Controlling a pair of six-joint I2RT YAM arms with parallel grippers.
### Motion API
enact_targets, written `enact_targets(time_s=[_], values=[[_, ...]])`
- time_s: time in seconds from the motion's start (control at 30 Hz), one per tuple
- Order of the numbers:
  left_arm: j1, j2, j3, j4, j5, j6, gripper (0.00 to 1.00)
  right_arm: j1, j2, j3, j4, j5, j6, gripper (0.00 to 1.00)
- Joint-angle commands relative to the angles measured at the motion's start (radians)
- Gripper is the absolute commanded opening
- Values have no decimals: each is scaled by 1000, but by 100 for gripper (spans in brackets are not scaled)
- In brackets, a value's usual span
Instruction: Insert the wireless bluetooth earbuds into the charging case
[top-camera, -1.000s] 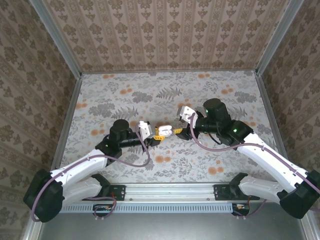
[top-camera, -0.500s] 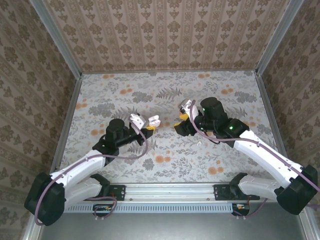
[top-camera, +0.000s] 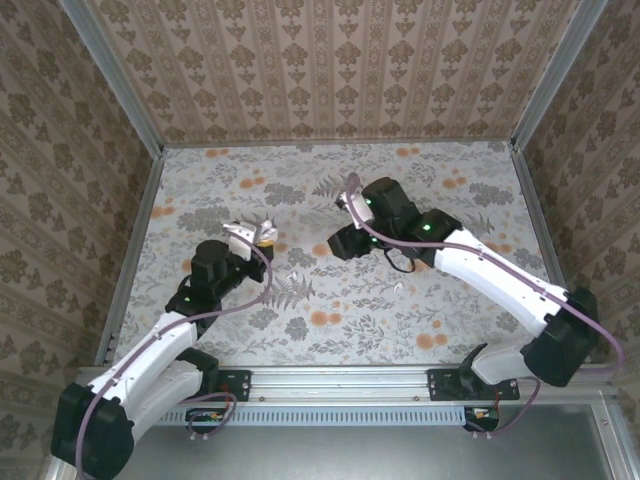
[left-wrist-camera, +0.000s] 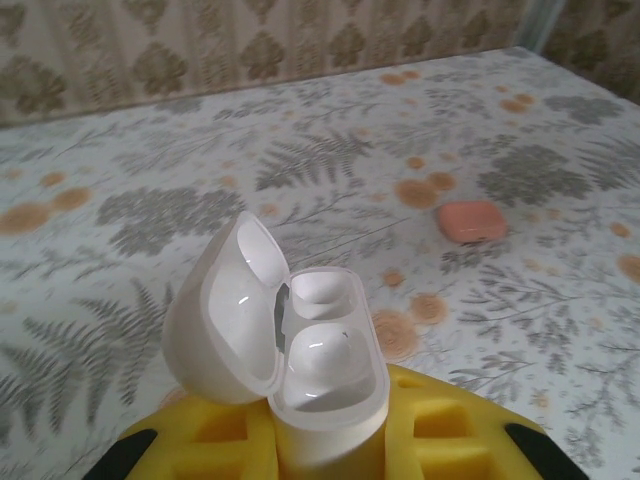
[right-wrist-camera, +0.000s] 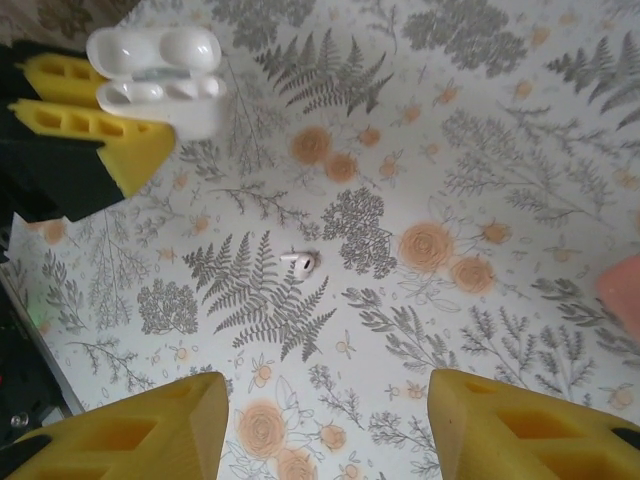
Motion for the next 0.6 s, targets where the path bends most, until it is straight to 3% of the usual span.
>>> enact_targets(time_s=[0.0, 0.57], values=[[50, -26, -14, -64, -51, -61, 7, 33, 92, 83, -118, 46, 59, 56], [176, -59, -12, -143, -76, -91, 7, 91, 552, 355, -163, 36, 486, 49]])
